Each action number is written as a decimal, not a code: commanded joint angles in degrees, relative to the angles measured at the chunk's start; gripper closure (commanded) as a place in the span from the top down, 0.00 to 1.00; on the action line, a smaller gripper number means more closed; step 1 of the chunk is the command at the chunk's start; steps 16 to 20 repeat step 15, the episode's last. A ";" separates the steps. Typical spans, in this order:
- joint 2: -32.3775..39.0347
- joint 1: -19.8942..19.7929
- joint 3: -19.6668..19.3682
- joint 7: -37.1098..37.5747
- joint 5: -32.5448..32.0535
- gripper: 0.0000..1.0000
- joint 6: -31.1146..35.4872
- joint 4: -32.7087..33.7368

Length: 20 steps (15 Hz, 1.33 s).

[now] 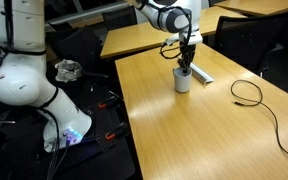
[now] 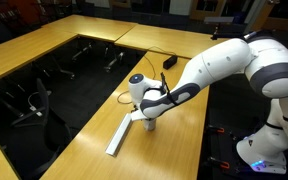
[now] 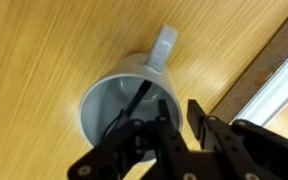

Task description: Move the mug to the left and then forward

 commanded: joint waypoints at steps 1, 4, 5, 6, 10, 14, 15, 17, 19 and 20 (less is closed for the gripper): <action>-1.83 0.56 -0.35 -3.66 1.45 0.59 -3.16 0.28; -6.05 0.75 0.01 -4.56 2.26 0.81 -5.45 -2.02; -8.18 0.90 0.08 -5.11 2.44 0.88 -7.22 -3.05; -10.10 1.05 0.07 -5.42 2.16 0.96 -8.56 -3.94; -20.39 1.00 0.08 -7.71 -0.55 1.00 -10.02 -10.08; -29.63 0.20 1.08 -11.49 -2.58 1.00 -12.33 -16.56; -31.70 0.02 1.37 -13.17 -3.96 1.00 -11.71 -18.52; -31.70 0.02 1.37 -13.17 -3.96 1.00 -11.71 -18.52; -31.70 0.02 1.37 -13.17 -3.96 1.00 -11.71 -18.52; -31.70 0.02 1.37 -13.17 -3.96 1.00 -11.71 -18.52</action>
